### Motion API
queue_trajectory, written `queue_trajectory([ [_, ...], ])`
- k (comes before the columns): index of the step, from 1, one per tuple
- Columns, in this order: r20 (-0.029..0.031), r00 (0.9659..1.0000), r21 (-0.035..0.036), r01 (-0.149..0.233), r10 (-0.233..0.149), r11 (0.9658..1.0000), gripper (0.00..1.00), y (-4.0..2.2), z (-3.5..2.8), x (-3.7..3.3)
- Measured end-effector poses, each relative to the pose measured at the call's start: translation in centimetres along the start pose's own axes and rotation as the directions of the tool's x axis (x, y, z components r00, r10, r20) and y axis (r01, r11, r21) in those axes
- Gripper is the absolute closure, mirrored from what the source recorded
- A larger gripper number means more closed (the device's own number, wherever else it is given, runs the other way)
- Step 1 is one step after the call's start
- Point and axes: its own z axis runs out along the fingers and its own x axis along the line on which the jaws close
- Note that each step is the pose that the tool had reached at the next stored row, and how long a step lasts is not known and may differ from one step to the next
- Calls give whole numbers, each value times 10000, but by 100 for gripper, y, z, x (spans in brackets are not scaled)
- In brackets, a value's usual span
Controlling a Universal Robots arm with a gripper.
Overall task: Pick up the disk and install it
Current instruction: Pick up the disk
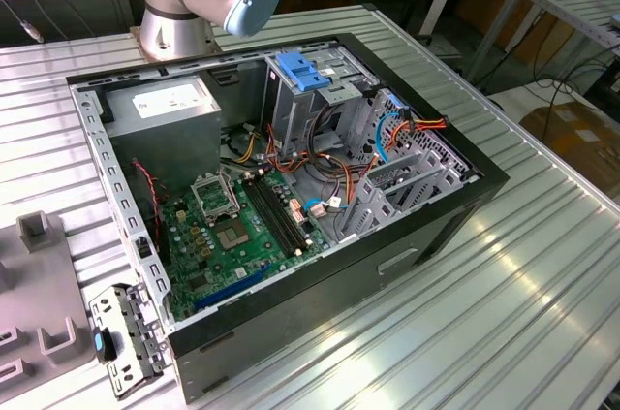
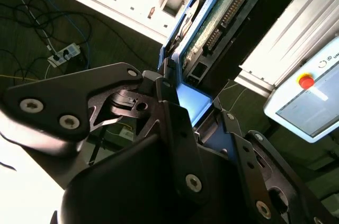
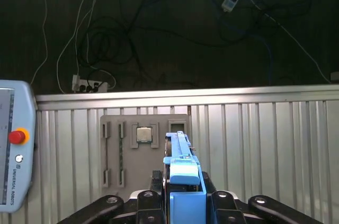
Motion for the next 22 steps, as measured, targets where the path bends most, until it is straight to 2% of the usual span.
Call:
queue_trajectory([
  [4, 10, 10000, 0, 1, -1, 10000, 63, 0, -4, 1],
  [6, 181, 9998, -7, 9, -9, 10000, 63, 0, -3, 1],
  [8, 465, 9989, -18, 20, -19, 10000, 63, 0, -4, 0],
  [9, 518, 9987, -22, 22, -21, 10000, 63, 0, -4, 0],
  [14, 524, 9986, -19, 24, -23, 10000, 63, -24, -4, 0],
  [22, 523, 9986, -21, 22, -21, 10000, 63, -124, -9, -5],
])
